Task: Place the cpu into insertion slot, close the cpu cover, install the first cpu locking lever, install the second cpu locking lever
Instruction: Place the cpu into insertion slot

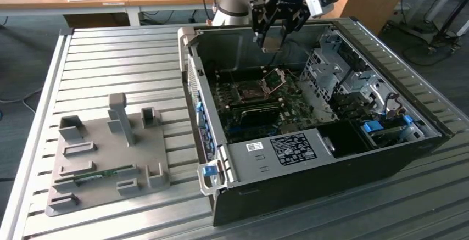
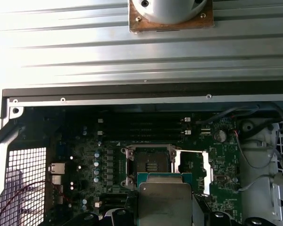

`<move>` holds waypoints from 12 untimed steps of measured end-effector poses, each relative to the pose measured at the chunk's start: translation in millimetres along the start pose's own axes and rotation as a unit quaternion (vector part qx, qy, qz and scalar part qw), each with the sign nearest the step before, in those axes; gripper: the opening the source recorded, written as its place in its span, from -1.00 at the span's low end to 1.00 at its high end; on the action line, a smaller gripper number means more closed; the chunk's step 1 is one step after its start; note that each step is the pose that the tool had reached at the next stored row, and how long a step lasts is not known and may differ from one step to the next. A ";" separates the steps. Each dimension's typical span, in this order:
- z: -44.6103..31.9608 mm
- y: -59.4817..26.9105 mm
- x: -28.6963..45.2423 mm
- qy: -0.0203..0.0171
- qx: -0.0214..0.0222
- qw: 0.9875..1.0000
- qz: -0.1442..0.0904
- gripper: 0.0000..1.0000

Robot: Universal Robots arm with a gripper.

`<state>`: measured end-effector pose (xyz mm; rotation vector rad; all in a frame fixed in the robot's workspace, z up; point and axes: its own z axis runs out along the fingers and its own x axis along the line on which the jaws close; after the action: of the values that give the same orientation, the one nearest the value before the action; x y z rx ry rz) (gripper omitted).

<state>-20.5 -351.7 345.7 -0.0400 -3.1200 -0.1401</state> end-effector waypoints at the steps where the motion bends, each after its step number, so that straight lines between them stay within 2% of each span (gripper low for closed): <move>1: 0.5 0.0 0.0 0.000 0.000 1.000 0.000 0.07; 12: 5.9 -0.5 -0.1 0.000 0.000 1.000 0.000 0.07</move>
<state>-20.5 -351.7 339.8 -0.0400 -3.1200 -0.1400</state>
